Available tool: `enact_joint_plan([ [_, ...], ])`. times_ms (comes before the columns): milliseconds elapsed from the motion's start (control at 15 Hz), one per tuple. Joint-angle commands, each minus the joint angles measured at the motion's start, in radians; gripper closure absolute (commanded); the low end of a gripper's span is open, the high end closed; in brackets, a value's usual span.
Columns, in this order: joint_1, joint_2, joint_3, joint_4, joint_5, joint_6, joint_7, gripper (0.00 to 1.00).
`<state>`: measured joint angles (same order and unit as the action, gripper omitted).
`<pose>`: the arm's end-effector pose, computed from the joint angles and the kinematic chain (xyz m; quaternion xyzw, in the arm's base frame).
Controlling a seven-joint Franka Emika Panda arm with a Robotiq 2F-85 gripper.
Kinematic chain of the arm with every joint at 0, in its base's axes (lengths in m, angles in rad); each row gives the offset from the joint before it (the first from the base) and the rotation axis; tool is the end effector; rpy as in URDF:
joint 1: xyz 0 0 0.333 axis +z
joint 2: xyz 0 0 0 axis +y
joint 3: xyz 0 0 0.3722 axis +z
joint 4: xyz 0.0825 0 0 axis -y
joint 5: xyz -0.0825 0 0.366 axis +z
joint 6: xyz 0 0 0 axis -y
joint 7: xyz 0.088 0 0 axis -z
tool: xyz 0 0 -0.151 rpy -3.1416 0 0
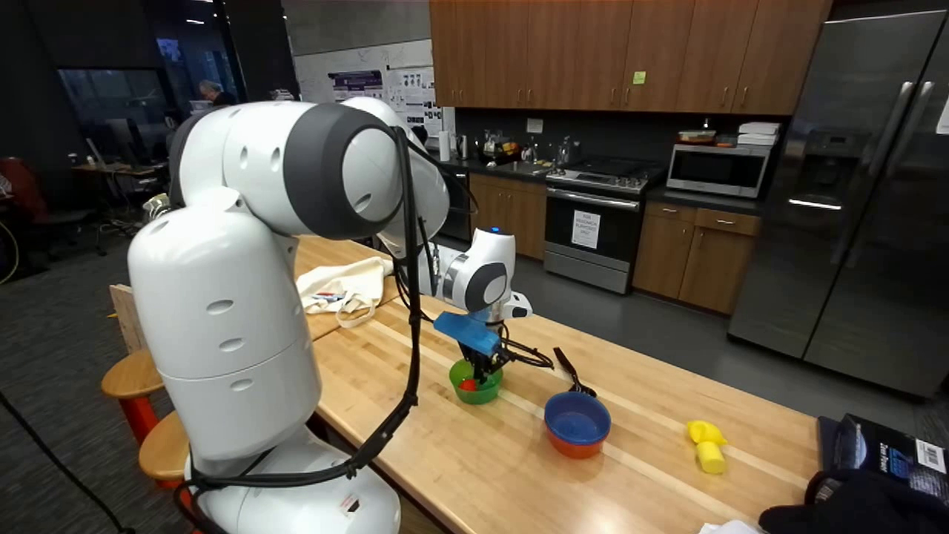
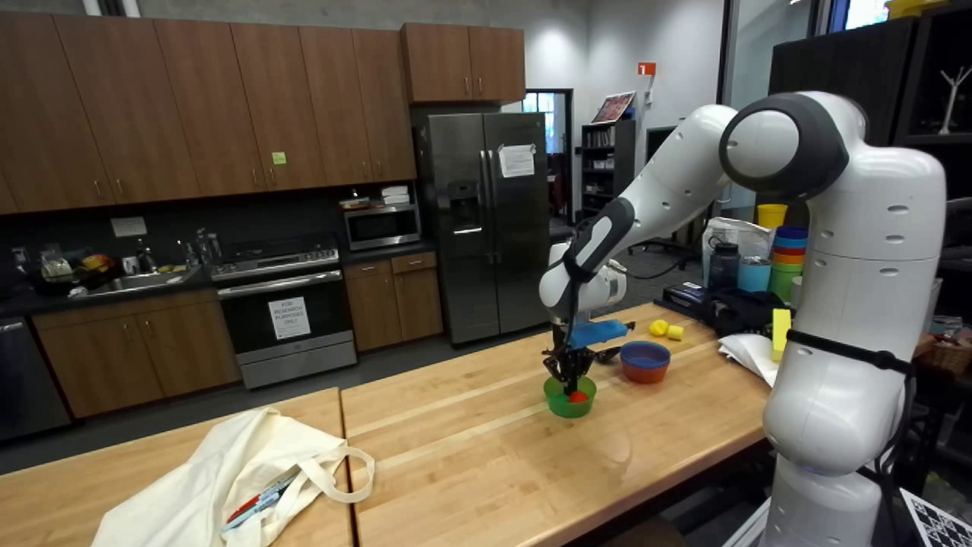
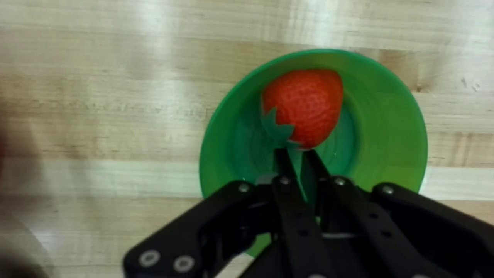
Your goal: Put the strawberry from the green bowl inside the blue bowl.
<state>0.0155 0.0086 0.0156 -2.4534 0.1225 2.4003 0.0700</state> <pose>0.4583 0.0188 0.3157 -0.9966 0.0658 0.0328 0.0384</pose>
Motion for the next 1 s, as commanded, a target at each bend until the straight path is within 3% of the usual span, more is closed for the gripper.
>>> enact_joint_plan([
  [0, 0.000, 0.008, 0.000, 0.018, -0.013, -0.012, 0.031, 1.00],
  [67, 0.001, 0.009, 0.000, 0.020, -0.013, -0.014, 0.034, 1.00],
  [133, 0.002, 0.007, 0.002, 0.021, -0.018, -0.017, 0.036, 0.75],
  [267, 0.005, 0.000, 0.005, 0.021, -0.038, -0.035, 0.046, 0.69],
  [933, 0.031, -0.072, 0.033, 0.013, -0.113, -0.352, 0.022, 0.03],
])
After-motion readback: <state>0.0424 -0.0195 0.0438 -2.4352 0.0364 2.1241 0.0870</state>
